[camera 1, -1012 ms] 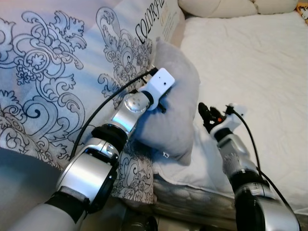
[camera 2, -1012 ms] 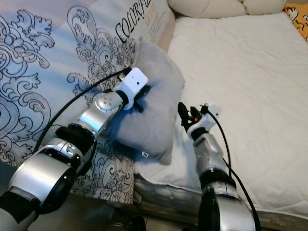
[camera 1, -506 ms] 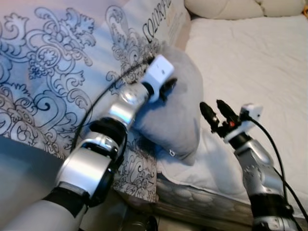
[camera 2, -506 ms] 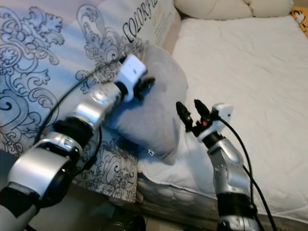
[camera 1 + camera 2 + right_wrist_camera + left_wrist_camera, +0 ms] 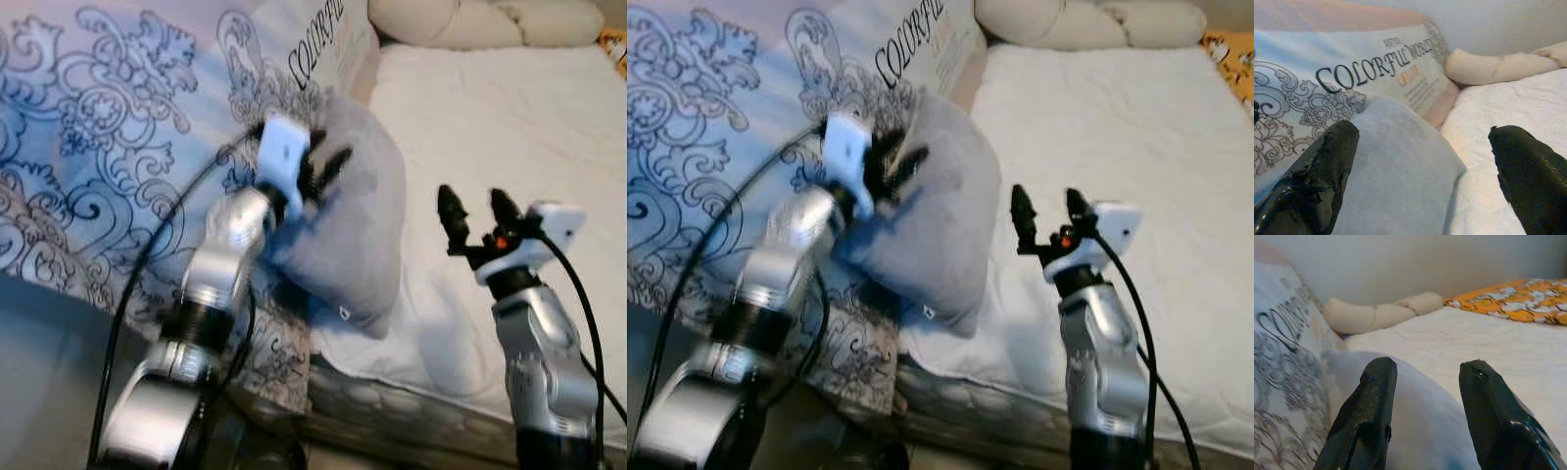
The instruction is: Clean up the room
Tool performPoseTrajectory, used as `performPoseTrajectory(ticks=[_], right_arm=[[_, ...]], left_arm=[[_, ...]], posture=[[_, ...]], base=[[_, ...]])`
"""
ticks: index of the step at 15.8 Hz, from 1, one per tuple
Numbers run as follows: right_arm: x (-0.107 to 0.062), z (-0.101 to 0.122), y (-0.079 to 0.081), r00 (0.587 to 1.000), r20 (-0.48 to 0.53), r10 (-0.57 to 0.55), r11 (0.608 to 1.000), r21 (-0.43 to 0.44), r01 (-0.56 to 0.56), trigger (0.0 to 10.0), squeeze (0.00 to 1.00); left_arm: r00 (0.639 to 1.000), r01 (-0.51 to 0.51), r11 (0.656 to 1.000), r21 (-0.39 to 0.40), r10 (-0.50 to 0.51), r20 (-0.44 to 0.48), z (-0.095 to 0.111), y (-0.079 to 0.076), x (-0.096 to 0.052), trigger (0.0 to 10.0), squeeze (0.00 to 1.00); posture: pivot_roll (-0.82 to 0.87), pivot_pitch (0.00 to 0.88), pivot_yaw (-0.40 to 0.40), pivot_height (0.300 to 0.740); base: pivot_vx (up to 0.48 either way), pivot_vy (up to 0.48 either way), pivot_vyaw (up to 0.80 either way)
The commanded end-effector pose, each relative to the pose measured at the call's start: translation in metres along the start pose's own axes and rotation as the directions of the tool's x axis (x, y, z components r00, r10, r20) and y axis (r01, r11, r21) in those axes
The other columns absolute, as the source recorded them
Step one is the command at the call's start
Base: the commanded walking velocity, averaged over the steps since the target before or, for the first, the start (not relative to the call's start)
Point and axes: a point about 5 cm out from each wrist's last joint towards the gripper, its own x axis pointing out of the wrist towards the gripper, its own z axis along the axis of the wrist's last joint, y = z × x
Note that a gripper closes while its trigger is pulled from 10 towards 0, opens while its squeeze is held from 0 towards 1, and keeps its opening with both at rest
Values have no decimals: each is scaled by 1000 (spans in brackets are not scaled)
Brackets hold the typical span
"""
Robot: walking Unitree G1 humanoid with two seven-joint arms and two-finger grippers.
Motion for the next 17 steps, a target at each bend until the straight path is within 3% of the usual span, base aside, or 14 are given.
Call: performPoseTrajectory(ticks=[1, 5, 8, 11, 14, 15, 17], right_arm=[[-4, 0, 8, 1000, -13, -7, 1000, -28, 6, 10000, 0], [-13, -4, 23, 998, -54, -19, 998, -55, 16, 10000, 0], [-13, -4, 27, 997, -64, -35, 998, -62, 31, 10000, 0], [-15, -5, 27, 995, -89, -43, 996, -85, 35, 10000, 0], [-20, -16, 18, 978, -171, -123, 980, -176, 93, 10000, 0], [-21, -18, 15, 972, -188, -138, 979, -175, 105, 10000, 0], [-21, -18, 14, 971, -192, -140, 976, -190, 103, 10000, 0]], left_arm=[[1000, -11, 1000, 30, 10, 13, 9, -1, -4, 10000, 0], [1000, -7, 999, 34, 7, 1, 13, -25, -14, 10000, 0], [1000, 3, 998, 60, -2, -23, 15, -31, -15, 10000, 0], [999, -12, 997, 78, 16, -50, 12, -30, -20, 10000, 0], [986, -108, 992, 57, 115, -124, -9, -22, -42, 10000, 0], [972, -168, 985, 46, 173, -161, -19, -17, -56, 10000, 0], [954, -226, 973, 33, 228, -193, -27, -13, -67, 10000, 0]], posture=[[2, 0, 65, 740], [-3, 0, 74, 740], [-4, 0, 82, 740], [0, 0, 80, 740], [4, 0, 70, 740], [10, 0, 64, 740], [10, 0, 61, 740]], base=[[0, -300, 0], [0, -468, 0], [0, -472, 0], [0, -480, 0], [0, -454, 0], [0, -450, 0], [0, -452, 0]])
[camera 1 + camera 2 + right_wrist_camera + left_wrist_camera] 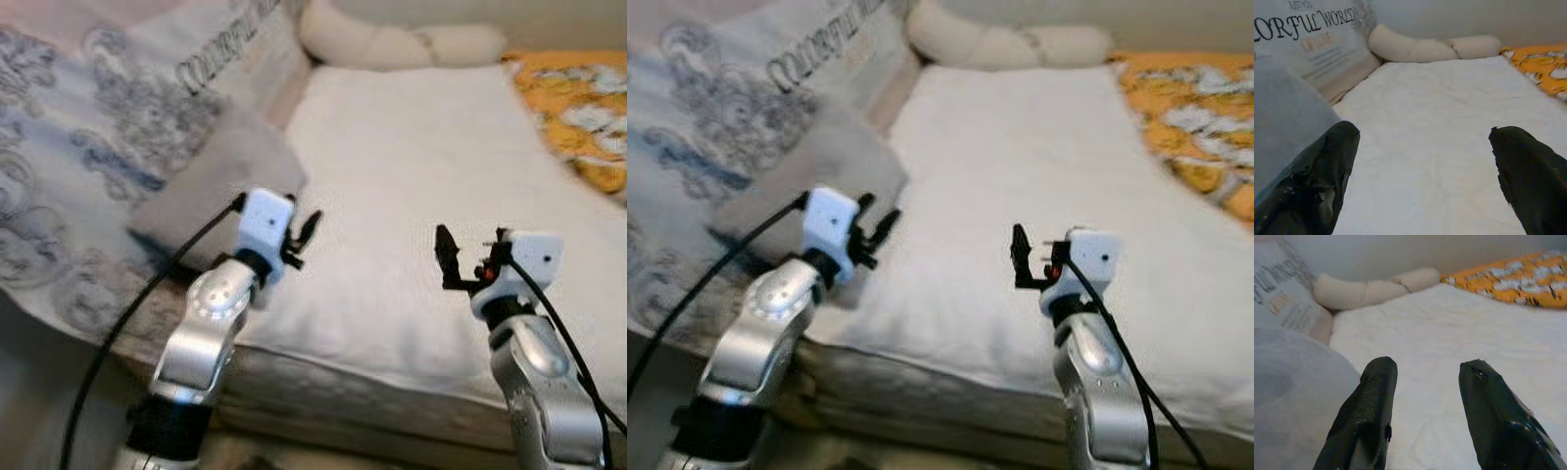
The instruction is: Clean up the room
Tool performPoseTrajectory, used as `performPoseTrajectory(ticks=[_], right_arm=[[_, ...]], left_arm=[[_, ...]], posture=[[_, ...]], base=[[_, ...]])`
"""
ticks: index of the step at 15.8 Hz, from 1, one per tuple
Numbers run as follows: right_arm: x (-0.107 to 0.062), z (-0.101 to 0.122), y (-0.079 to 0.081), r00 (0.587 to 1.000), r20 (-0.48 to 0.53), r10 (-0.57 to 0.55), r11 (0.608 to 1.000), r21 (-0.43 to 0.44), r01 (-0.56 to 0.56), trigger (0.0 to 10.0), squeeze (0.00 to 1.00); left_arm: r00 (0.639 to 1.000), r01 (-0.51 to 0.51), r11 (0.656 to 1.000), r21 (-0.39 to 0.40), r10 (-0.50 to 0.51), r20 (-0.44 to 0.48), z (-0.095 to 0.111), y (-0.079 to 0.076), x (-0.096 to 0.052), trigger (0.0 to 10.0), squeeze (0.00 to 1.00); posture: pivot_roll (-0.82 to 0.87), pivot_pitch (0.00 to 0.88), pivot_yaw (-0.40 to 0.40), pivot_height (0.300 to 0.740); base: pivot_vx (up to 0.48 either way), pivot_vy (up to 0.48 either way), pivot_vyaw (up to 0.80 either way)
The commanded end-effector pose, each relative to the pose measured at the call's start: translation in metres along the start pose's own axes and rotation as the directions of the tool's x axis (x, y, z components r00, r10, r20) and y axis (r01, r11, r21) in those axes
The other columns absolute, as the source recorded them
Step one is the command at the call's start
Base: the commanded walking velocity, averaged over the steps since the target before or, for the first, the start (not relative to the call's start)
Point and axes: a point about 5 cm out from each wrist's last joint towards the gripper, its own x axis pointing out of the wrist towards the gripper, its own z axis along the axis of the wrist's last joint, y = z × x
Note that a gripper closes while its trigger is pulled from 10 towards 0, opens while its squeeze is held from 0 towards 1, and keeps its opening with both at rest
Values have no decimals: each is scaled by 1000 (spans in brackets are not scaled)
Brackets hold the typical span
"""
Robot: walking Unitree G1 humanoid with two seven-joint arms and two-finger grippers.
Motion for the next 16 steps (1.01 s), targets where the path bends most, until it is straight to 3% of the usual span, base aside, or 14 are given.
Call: performPoseTrajectory(ticks=[1, 5, 10, 16], right_arm=[[1, 1, 8, 999, -5, 32, 999, 1, -32, 10000, 0], [3, -7, 10, 996, -60, 65, 997, -35, -67, 10000, 0], [5, -14, 8, 994, -94, 47, 997, -52, -52, 10000, 0], [1, -21, 9, 989, -135, 61, 998, 9, -60, 10000, 0]], left_arm=[[998, -55, 998, -5, 54, -27, -5, 10, -5, 10000, 0], [961, -257, 966, -27, 252, -115, -26, 33, -37, 10000, 0], [942, -309, 951, -20, 303, -146, -30, 41, -51, 10000, 0], [934, -320, 947, -20, 311, -174, -34, 42, -60, 10000, 0]], posture=[[9, 0, 61, 740], [27, 0, 32, 740], [33, 0, 23, 740], [15, 0, 25, 740]], base=[[0, -446, 0], [0, -441, 0], [0, -438, 0], [0, -439, 0]])
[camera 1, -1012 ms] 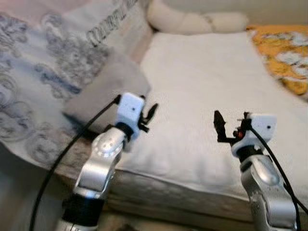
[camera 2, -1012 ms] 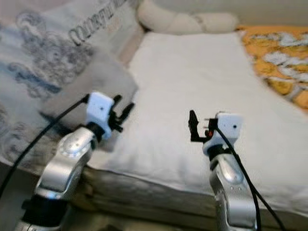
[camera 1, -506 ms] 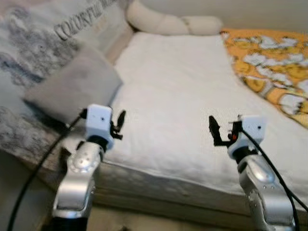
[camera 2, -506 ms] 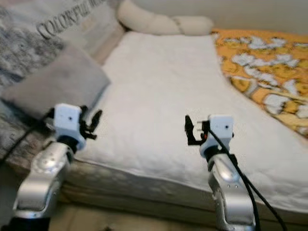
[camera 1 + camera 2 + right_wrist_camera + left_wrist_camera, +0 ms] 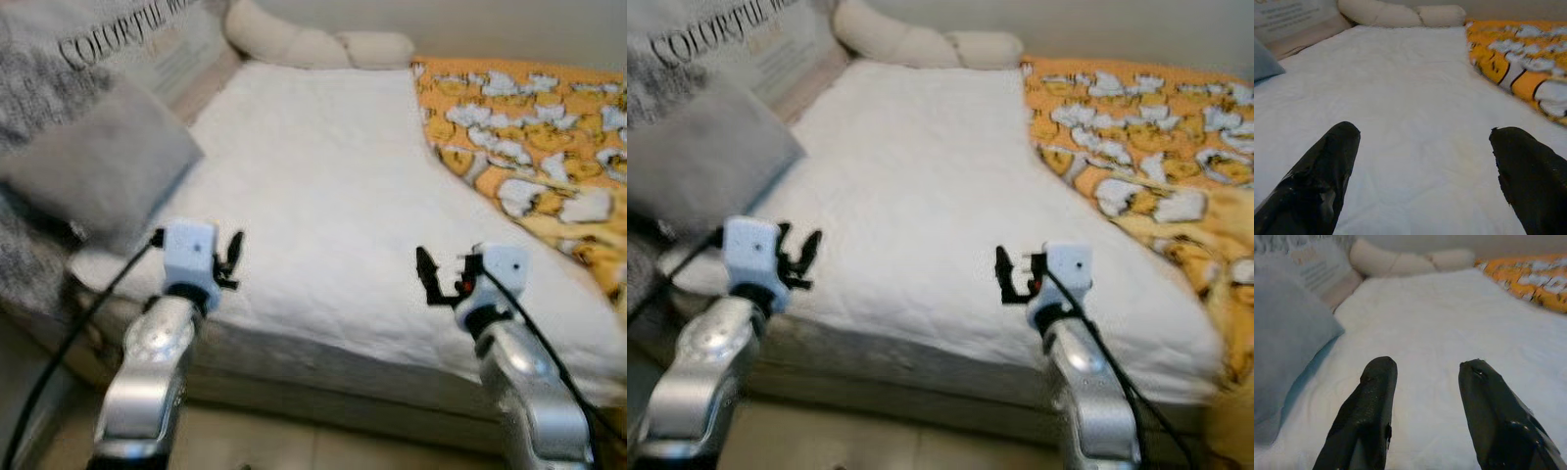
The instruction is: Clean up the room
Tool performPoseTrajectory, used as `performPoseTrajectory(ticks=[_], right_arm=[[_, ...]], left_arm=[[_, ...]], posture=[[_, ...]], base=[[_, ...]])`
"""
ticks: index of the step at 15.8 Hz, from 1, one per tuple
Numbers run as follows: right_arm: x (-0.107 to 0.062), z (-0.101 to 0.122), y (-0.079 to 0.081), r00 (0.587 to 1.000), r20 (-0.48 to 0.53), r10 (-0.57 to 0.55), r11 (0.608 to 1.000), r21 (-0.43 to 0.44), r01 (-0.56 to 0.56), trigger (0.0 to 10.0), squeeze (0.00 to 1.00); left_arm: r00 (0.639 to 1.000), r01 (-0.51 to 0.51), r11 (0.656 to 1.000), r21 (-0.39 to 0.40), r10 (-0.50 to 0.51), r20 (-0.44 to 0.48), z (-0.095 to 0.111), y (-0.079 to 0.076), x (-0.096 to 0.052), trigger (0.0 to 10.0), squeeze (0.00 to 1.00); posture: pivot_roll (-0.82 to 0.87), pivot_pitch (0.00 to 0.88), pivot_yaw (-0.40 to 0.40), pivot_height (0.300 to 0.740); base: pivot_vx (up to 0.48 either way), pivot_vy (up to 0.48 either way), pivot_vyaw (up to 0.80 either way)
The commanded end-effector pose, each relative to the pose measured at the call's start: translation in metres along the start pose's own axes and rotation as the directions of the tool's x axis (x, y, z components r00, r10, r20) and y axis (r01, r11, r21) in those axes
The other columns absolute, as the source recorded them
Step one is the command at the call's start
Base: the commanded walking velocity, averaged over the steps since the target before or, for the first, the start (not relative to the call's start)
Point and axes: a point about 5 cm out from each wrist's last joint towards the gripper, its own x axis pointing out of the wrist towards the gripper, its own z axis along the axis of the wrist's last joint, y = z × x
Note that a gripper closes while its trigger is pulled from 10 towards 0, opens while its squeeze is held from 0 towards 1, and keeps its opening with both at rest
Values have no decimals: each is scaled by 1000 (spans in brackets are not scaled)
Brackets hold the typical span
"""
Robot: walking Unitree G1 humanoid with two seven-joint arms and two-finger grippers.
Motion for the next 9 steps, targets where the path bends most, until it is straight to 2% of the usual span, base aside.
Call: performPoseTrajectory(ticks=[1, 5, 9], right_arm=[[0, 2, -2, 1000, 2, -3, 1000, 7, 3, 10000, 0], [-5, 0, -7, 1000, -8, 7, 1000, -9, -7, 10000, 0], [-7, -2, -9, 999, -26, 23, 999, -22, -24, 10000, 0]], left_arm=[[1000, -1, 1000, -3, 1, 9, 4, 1, 0, 10000, 0], [999, -50, 999, -14, 49, -21, -3, 12, -10, 10000, 0], [998, -58, 998, -8, 57, -34, -6, 12, -18, 10000, 0]], posture=[[15, 0, 25, 740], [19, 0, 23, 740], [31, 0, 8, 740]], base=[[0, -439, 0], [0, -437, 0], [0, -438, 0]])
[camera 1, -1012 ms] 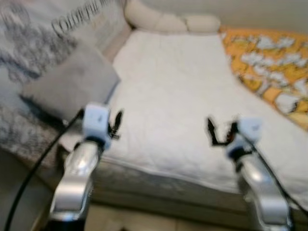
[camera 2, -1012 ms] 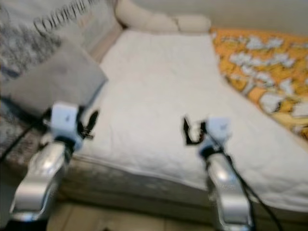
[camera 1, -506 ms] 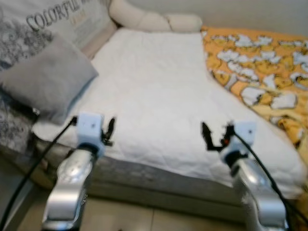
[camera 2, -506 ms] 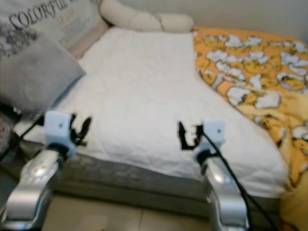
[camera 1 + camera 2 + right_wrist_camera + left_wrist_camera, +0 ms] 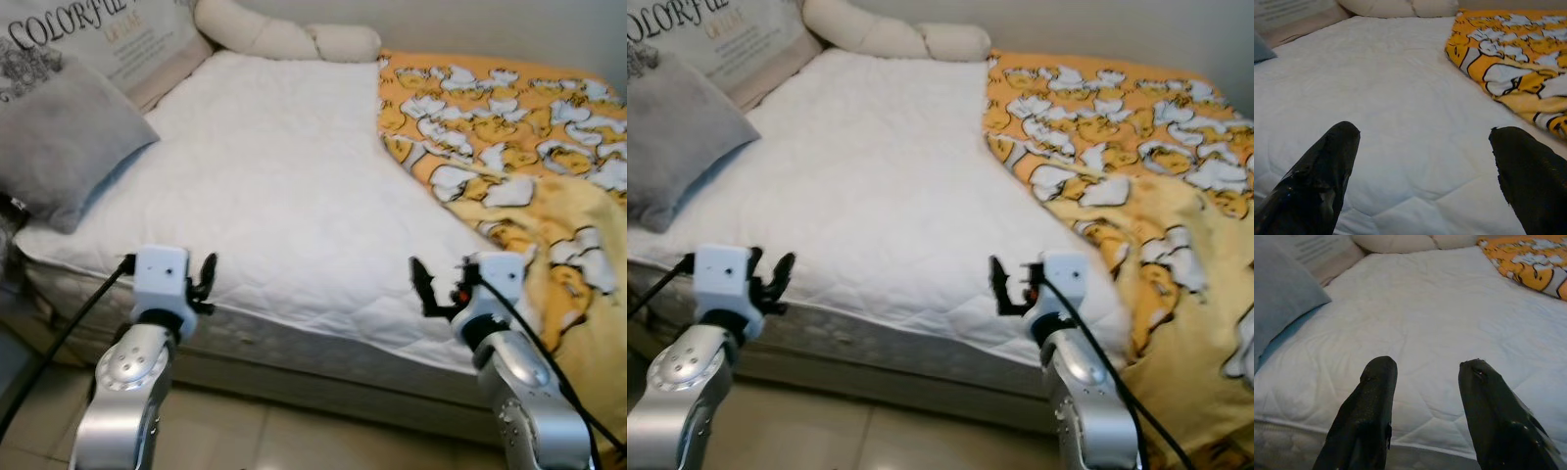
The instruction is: Clean up the room
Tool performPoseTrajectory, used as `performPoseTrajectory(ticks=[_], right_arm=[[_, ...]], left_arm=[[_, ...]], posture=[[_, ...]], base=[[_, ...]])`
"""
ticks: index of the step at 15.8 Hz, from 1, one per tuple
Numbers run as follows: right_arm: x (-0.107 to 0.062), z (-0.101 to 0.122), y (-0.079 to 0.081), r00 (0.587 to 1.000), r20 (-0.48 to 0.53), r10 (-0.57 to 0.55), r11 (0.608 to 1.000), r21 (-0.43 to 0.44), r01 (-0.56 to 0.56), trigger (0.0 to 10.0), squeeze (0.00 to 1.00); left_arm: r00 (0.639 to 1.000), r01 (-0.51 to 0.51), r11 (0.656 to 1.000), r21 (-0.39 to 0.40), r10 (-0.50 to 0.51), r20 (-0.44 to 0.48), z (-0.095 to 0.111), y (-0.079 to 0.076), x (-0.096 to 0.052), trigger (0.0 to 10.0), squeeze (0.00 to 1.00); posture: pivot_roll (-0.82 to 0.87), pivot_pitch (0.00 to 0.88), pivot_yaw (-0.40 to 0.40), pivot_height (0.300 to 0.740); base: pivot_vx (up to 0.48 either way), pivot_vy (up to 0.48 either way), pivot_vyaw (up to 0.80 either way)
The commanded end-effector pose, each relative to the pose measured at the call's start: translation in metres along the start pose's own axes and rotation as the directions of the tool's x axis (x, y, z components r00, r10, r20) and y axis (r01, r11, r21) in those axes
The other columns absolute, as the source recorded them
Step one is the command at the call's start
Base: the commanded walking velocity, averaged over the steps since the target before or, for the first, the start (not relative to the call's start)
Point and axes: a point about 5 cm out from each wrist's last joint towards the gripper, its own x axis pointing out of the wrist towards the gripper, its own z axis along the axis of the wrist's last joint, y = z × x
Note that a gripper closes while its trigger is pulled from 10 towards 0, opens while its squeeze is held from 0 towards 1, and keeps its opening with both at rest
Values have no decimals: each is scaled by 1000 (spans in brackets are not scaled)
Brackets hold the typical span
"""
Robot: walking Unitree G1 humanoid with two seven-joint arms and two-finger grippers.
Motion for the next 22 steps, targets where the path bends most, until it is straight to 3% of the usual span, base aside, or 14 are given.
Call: performPoseTrajectory(ticks=[1, 4, 12, 22], right_arm=[[-1, 3, -5, 1000, 0, -10, 1000, -19, 10, 10000, 0], [-1, 3, -4, 1000, -1, -9, 999, -34, 9, 10000, 0], [-1, 2, -9, 999, -5, -41, 998, -43, 41, 10000, 0], [3, -1, -8, 999, -13, -34, 999, -40, 33, 10000, 0]], left_arm=[[1000, 8, 1000, 5, -8, 12, 5, -3, 1, 10000, 0], [1000, 12, 1000, 7, -13, 16, 7, -3, 2, 10000, 0], [999, 36, 999, 27, -37, 27, 12, -7, 8, 10000, 0], [999, 33, 999, 35, -34, 39, 15, -12, 11, 10000, 0]], posture=[[33, 0, 9, 740], [30, 0, 14, 740], [18, 0, 30, 740], [35, 0, 13, 740]], base=[[0, -439, 0], [0, -437, 0], [0, -439, 800], [0, -438, 0]])
